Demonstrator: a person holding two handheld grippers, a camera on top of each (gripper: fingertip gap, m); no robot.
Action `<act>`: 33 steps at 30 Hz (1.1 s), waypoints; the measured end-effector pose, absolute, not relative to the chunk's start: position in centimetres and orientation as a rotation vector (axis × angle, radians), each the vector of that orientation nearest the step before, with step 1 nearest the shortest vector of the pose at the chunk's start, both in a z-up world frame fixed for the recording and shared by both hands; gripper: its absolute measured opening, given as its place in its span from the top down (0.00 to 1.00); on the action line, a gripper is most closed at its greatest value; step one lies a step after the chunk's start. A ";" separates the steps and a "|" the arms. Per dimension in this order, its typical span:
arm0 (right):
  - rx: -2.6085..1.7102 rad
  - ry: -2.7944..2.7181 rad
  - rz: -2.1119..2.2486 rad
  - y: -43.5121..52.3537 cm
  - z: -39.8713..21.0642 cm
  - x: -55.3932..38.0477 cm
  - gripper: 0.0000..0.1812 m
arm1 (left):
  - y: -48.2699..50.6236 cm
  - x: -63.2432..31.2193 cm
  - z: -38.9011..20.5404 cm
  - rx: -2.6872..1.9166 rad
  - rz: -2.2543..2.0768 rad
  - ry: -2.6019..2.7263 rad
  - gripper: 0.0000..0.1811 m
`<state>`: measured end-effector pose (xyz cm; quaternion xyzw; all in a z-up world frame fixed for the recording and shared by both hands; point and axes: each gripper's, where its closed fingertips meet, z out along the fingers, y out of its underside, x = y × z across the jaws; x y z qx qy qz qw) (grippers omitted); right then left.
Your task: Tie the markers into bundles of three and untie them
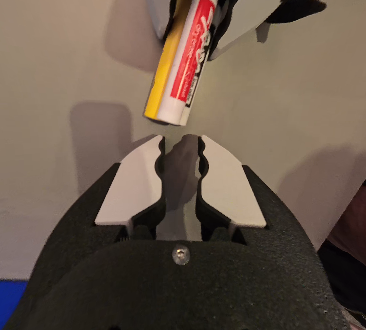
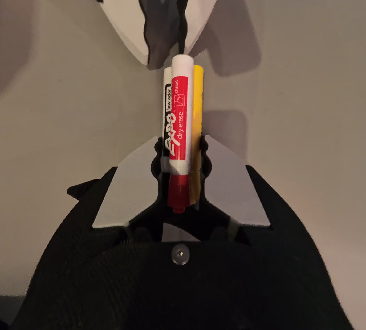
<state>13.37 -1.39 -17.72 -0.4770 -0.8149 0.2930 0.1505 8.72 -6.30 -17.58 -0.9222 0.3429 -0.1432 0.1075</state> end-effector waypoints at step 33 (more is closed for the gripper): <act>-1.249 -2.220 1.088 -1.3 -17.0 13.1 0.79 | -2.3 11.8 -18.0 -2.597 -0.163 1.315 0.71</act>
